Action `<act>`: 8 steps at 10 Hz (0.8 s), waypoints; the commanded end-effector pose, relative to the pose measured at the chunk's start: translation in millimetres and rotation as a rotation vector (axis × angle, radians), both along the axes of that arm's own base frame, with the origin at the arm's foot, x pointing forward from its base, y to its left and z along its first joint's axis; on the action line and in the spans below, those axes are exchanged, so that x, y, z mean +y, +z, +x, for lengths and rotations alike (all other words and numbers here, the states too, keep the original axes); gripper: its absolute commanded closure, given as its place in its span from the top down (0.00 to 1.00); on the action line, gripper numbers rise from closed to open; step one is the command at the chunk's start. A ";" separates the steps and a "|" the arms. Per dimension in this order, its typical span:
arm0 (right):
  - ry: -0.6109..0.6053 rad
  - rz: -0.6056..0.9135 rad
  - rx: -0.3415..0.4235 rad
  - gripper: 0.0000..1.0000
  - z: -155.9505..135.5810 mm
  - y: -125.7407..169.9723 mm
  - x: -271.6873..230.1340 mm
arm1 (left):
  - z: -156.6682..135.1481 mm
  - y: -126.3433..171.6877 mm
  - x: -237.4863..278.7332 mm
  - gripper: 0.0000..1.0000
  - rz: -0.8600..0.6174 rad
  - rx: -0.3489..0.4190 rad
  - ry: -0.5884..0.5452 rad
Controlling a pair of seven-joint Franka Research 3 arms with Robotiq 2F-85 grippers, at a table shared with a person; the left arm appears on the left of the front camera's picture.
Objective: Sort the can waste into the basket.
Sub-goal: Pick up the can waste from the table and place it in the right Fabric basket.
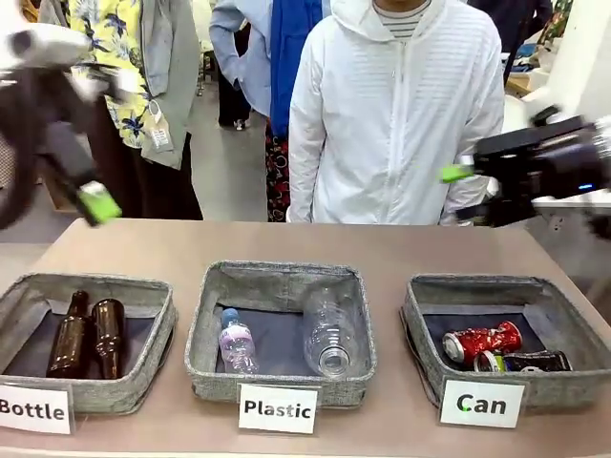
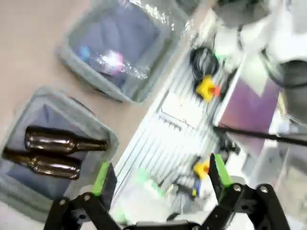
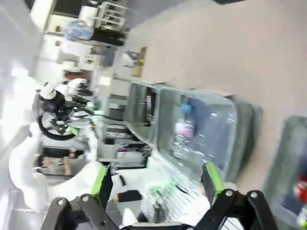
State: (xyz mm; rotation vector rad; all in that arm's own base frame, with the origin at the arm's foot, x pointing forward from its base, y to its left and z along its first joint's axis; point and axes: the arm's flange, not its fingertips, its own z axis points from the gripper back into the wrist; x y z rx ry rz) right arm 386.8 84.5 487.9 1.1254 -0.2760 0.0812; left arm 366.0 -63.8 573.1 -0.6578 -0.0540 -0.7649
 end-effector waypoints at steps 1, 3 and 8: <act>0.100 0.208 0.014 1.00 31.8 -27.6 29.1 | -23.0 -34.2 55.3 1.00 -0.424 -0.465 0.518; 0.164 0.310 0.082 1.00 27.6 -59.8 30.9 | -37.2 -93.7 87.4 1.00 -0.648 -0.515 0.705; 0.133 0.266 0.065 1.00 22.8 -55.6 44.7 | -36.3 -59.8 109.6 1.00 -0.310 -0.108 0.399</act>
